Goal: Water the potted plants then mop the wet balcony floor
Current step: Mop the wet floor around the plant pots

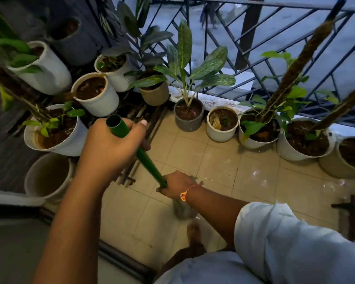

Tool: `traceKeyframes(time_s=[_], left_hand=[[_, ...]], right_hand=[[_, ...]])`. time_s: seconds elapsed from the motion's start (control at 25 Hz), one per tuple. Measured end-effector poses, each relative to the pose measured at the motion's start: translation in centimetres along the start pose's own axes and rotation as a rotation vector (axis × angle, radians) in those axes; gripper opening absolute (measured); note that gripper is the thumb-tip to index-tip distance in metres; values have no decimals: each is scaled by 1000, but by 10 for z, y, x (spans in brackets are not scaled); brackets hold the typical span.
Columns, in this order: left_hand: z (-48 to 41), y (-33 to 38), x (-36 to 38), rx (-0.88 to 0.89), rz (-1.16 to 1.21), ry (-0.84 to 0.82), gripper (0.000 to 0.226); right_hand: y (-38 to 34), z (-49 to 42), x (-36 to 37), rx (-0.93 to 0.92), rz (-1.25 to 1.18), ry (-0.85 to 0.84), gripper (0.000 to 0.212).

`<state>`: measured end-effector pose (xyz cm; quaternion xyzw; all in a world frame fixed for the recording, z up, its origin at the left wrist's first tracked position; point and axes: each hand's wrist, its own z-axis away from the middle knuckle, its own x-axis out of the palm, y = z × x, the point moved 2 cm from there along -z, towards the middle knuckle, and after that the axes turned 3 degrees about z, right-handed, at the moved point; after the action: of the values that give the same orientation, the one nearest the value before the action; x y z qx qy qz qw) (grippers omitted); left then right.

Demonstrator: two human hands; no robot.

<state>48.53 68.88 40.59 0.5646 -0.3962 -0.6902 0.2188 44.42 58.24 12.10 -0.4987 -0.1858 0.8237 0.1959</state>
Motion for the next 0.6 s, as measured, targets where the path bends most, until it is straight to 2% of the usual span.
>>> traceKeyframes(time_s=[0.16, 0.32, 0.6], left_hand=[[-1, 22, 36, 22, 68, -74, 44], [2, 60, 98, 124, 100, -145, 42], [18, 103, 208, 217, 249, -380, 41]], right_hand=[[40, 34, -5, 113, -24, 71, 41], [105, 78, -28, 248, -112, 160, 38], [216, 179, -36, 538, -225, 343, 31]])
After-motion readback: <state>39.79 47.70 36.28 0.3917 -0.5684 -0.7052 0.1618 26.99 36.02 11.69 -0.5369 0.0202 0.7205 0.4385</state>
